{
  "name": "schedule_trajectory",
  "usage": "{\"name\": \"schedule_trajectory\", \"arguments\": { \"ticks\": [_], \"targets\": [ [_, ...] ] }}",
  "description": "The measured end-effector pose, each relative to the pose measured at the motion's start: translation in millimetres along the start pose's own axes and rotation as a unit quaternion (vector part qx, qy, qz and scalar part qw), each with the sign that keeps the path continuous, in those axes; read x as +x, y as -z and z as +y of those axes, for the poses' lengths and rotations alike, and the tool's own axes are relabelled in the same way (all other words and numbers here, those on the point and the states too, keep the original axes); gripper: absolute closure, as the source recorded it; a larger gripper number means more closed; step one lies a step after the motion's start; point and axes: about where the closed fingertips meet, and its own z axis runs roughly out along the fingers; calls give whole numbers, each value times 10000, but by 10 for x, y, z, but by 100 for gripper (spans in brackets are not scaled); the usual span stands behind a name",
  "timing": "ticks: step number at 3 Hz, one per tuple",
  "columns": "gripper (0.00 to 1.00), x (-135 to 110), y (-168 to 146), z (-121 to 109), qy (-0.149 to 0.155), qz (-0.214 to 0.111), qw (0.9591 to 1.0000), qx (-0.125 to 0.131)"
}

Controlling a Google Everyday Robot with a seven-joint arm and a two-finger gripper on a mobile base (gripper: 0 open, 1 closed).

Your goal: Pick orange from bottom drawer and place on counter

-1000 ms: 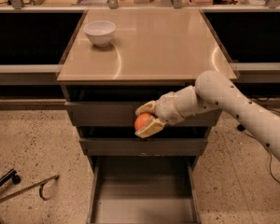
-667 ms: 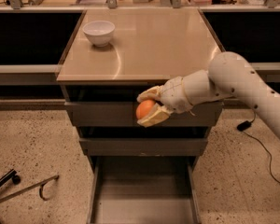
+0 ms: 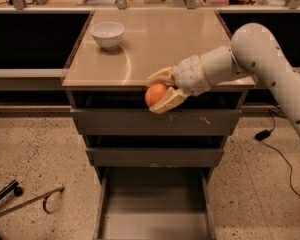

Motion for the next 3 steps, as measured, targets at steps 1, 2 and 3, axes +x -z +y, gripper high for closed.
{"name": "schedule_trajectory", "arguments": {
  "ticks": [1, 2, 3],
  "targets": [
    [100, -137, 174, -234, 123, -77, 9997, 221],
    [100, -134, 178, -235, 121, -76, 9996, 228],
    [100, -98, 185, -332, 221, -32, 9994, 264]
  ]
}}
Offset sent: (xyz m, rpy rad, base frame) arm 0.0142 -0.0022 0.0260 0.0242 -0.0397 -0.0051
